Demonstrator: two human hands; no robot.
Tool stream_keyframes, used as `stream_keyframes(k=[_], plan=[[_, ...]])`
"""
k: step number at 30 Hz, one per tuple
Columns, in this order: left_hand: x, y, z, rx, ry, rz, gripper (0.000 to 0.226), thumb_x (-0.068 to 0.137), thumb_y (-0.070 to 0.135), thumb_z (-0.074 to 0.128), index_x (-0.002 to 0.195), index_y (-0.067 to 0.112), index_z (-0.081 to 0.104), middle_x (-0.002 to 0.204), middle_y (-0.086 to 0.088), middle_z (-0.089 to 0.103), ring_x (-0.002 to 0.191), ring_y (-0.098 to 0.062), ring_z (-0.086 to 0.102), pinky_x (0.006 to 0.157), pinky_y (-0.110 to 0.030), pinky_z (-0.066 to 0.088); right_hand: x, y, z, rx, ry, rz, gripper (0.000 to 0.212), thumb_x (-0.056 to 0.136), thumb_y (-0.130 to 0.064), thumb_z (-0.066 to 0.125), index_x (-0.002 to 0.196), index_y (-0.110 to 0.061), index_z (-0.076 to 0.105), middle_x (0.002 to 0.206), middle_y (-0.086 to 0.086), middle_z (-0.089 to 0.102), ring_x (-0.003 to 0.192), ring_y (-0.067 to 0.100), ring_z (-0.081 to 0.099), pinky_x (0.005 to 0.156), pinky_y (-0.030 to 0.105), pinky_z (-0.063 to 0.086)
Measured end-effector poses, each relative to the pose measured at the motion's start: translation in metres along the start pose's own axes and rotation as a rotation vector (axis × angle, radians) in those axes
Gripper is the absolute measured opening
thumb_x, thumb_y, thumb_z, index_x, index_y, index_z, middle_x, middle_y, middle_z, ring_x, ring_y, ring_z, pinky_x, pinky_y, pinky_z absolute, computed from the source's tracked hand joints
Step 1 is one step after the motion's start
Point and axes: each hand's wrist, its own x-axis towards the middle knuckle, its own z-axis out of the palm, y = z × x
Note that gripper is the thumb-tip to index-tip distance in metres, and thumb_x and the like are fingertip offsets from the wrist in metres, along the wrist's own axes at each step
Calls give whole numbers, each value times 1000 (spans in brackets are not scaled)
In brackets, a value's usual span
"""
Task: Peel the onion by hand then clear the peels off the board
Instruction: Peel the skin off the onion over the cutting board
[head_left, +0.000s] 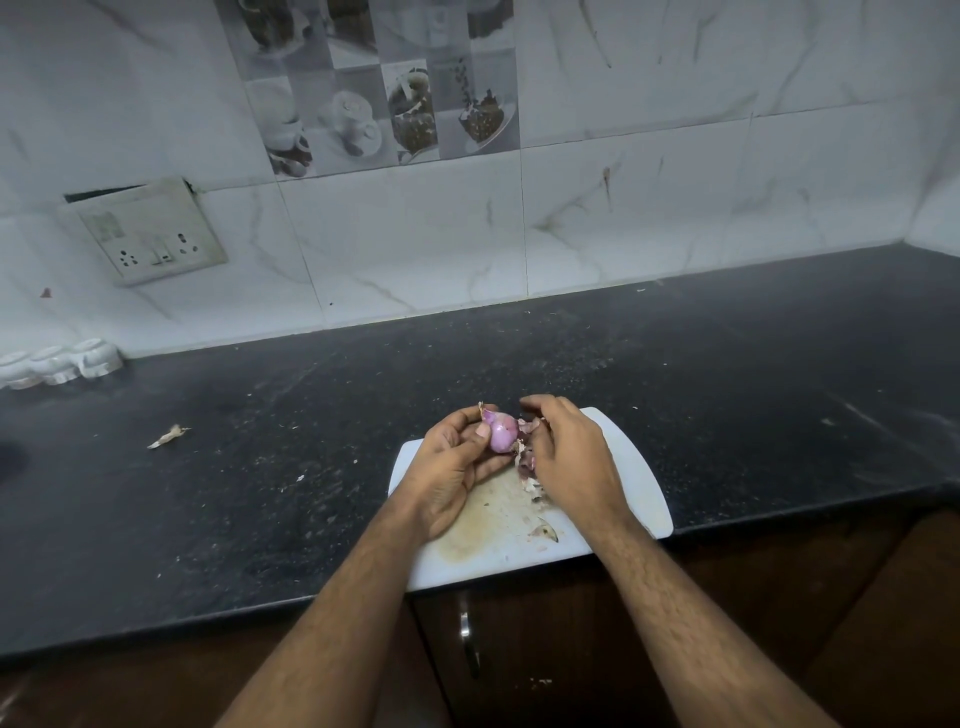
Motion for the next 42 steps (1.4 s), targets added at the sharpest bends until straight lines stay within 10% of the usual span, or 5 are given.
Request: stream_keyframes(k=[4,12,26,42], plan=[[0,-1,-1,19,-21,17,29,104,4,56,131,-3,58,122,-22,73,110,-30,74,88,-36,64,-4,-3,-2,46,10,-101,20,102,-41,57,111,-27,69,105,-17,62,87,3,63,72,27,55],[1,-3,-3,29,-39,29,31,102,6,59,132,-5,57,125,-24,71,108,-29,74,92,-38,63,-6,-4,-1,-37,35,-104,14,99,-40,63,93,-27,63,94,-15,58,77,5,61,62,29,53],[3,-4,-5,51,-47,22,26,103,3,57,128,-1,60,122,-21,72,108,-28,73,91,-36,63,-2,-6,4,-222,-136,-82,29,109,-41,37,114,-17,53,110,-5,51,84,13,56,65,28,45],[2,-4,-3,36,-8,30,26,105,2,51,131,-1,58,115,-17,74,101,-23,75,82,-30,63,3,-8,12,-252,-160,100,24,97,-4,59,118,-8,48,120,8,50,95,17,58,75,28,48]])
